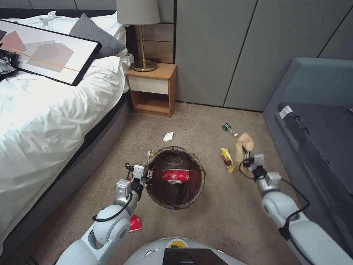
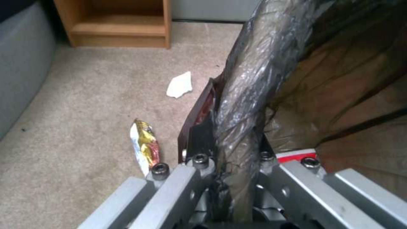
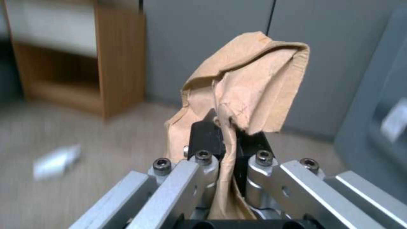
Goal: Pick up the trash bin, then pick up the garbage from the floor and place it into the trash bin.
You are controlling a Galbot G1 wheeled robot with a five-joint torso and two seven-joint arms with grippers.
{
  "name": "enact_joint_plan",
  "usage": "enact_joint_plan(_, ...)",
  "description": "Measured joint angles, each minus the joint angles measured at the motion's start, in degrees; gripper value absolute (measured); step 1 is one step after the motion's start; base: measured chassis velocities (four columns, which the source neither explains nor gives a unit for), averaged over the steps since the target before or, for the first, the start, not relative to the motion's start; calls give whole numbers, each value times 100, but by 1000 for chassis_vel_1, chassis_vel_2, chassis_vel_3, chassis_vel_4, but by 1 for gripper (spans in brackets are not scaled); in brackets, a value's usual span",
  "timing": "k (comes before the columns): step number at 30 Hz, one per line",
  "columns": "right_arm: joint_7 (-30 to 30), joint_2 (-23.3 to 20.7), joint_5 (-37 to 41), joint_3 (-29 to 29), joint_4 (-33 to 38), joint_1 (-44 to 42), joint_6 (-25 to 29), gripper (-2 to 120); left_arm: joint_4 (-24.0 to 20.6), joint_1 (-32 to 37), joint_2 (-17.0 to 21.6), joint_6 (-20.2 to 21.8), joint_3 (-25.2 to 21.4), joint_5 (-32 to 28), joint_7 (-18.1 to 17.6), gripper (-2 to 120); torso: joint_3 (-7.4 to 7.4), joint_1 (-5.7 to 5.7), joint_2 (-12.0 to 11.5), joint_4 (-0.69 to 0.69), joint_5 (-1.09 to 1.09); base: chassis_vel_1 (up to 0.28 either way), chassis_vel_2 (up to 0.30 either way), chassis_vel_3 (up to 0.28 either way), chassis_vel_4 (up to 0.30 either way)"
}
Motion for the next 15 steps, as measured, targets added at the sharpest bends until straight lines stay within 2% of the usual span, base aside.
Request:
enact_joint_plan(3, 379, -22, 85, 265, 862, 285, -72, 2, -36, 26, 43, 26, 94, -1, 2, 3, 0, 0, 0, 2, -1, 0, 0, 0, 0)
enact_joint_plan(4, 379, -22, 85, 265, 862, 285, -72, 2, -36, 26, 43, 26, 94, -1, 2, 3, 0, 0, 0, 2, -1, 0, 0, 0, 0)
enact_joint_plan(7, 641, -38, 207, 331, 1784, 480, -171, 2, -42, 34, 44, 31, 171, 36, 6, 3, 0, 0, 0, 1, 0, 0, 0, 0, 0)
enact_joint_plan(8, 641, -38, 207, 331, 1784, 480, -171, 2, -42, 34, 44, 31, 171, 36, 6, 3, 0, 0, 0, 1, 0, 0, 0, 0, 0)
enact_joint_plan(12, 634, -27, 323, 139, 3057, 370, -317, 2, -42, 11, 33, 44, 233, 82, 10, 3, 0, 0, 0, 1, -1, 0, 0, 0, 0)
enact_joint_plan(15, 509, -42, 334, 35, 3363, 281, -337, 2, -33, -5, 23, 49, 269, 105, 12, 3, 0, 0, 0, 0, 0, 0, 0, 0, 0)
